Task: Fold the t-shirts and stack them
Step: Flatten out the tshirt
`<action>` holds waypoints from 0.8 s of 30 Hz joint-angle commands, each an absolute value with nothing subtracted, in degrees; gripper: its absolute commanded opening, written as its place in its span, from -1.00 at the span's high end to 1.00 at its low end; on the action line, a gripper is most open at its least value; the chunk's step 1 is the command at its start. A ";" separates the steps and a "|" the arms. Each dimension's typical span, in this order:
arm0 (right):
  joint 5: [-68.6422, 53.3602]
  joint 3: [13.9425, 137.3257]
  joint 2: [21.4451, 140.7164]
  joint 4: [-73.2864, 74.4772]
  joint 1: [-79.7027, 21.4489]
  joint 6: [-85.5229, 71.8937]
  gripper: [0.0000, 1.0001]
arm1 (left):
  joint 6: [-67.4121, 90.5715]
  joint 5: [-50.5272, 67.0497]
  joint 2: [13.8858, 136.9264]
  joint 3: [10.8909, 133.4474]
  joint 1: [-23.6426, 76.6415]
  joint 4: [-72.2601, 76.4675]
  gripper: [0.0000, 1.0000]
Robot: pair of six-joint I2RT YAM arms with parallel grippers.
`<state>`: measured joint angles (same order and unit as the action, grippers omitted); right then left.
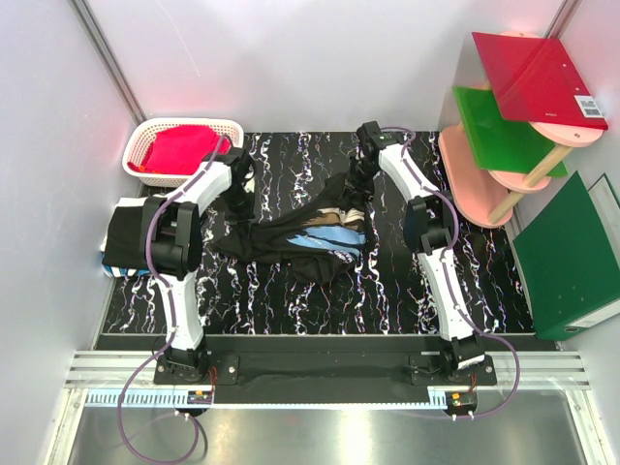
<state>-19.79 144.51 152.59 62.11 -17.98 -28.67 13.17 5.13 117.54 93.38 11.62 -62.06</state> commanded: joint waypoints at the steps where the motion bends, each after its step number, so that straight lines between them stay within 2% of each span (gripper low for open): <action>1: -20.66 146.96 148.28 59.76 -18.02 -27.43 1.00 | 14.24 3.87 113.03 94.22 11.16 -62.58 1.00; 7: -12.50 140.46 138.18 60.38 -17.23 -25.05 1.00 | 14.77 2.12 112.24 98.69 10.55 -62.84 1.00; 11: -1.18 140.54 132.64 61.26 -15.48 -23.30 0.97 | 15.47 1.58 112.15 103.52 8.53 -62.93 1.00; 17: 9.56 145.10 130.34 63.28 -13.80 -17.85 1.00 | 17.13 0.53 111.98 112.84 5.71 -63.81 1.00; 24: 8.88 148.18 126.66 62.67 -13.18 -16.96 1.00 | 24.52 1.14 100.75 109.62 5.54 -52.06 1.00</action>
